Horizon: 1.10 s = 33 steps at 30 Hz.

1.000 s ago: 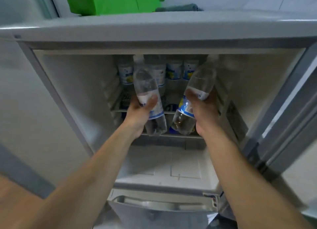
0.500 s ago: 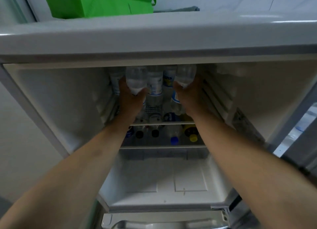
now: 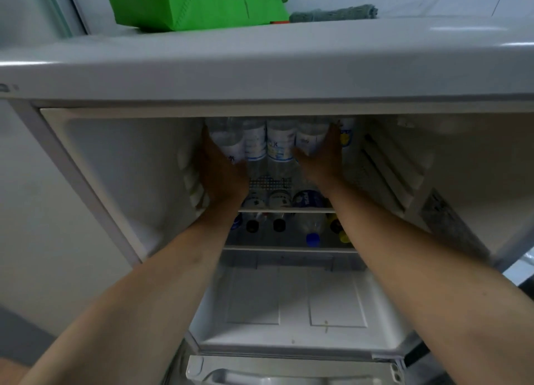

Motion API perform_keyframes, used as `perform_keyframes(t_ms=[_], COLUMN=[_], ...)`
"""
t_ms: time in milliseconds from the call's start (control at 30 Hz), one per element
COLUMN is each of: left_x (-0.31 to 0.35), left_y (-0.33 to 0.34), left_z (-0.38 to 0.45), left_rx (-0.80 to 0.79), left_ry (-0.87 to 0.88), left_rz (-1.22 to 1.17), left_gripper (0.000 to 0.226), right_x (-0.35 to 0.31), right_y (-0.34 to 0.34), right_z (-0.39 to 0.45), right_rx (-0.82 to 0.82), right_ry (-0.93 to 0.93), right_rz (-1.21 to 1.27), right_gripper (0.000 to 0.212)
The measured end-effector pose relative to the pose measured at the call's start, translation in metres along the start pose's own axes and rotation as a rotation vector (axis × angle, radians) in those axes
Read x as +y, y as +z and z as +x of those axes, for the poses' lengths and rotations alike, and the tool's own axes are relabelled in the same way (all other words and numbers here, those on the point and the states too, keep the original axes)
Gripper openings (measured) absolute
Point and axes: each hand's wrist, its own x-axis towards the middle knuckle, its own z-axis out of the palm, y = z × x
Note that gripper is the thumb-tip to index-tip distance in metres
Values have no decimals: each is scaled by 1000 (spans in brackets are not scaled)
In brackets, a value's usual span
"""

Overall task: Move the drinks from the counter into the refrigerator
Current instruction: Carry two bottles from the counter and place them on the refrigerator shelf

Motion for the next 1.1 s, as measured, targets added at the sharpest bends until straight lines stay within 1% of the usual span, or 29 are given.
perform_keyframes(t_ms=[67,100,133,200,300,367,433,467,533,600,633,733,833,933,1033,1100], left_x=[-5,-6,-7,-7,-9,-10,-8,-9,-17,-22,-24,-28,-30,-31,-27,-21], left_y=[0,1,1,0,-1,1,2,3,6,7,8,8,7,7,3,-1], left_z=[-8,-12,-14,-13,-10,-15,-26,-32,-42,-46,-45,-41,-45,-53,-63,-70], left_rx=[-58,-79,-87,-76,-45,21,94,104,46,-78,-102,-75,-102,-130,-131,-144], left_ry=[-56,-101,-144,-176,-141,-109,-47,7,102,112,96,50,85,77,64,36], left_rz=[137,154,153,148,152,160,133,95,19,-8,-18,-70,-86,-90,-117,-171], left_gripper=[81,80,79,77,72,71,70,66,53,45,44,47,50,51,51,53], right_x=[9,12,13,12,9,8,8,9,9,8,8,9,15,19,15,10], right_y=[-5,-6,-5,-2,3,3,3,3,4,6,7,9,8,5,-2,-7], right_z=[-7,-10,-12,-15,-15,-15,-14,-14,-14,-13,-13,-13,-19,-28,-37,-45], right_rx=[-2,-14,-33,-50,-11,-2,0,2,10,26,34,39,44,13,-28,-33], right_ry=[45,79,112,159,193,213,224,224,232,253,264,246,196,161,196,217], right_rz=[-148,-183,-185,-165,-222,-244,-229,-215,-192,-189,-192,-191,-210,-198,-163,-159], right_gripper=[81,76,73,72,73,75,75,74,73,73,73,69,59,60,60,49])
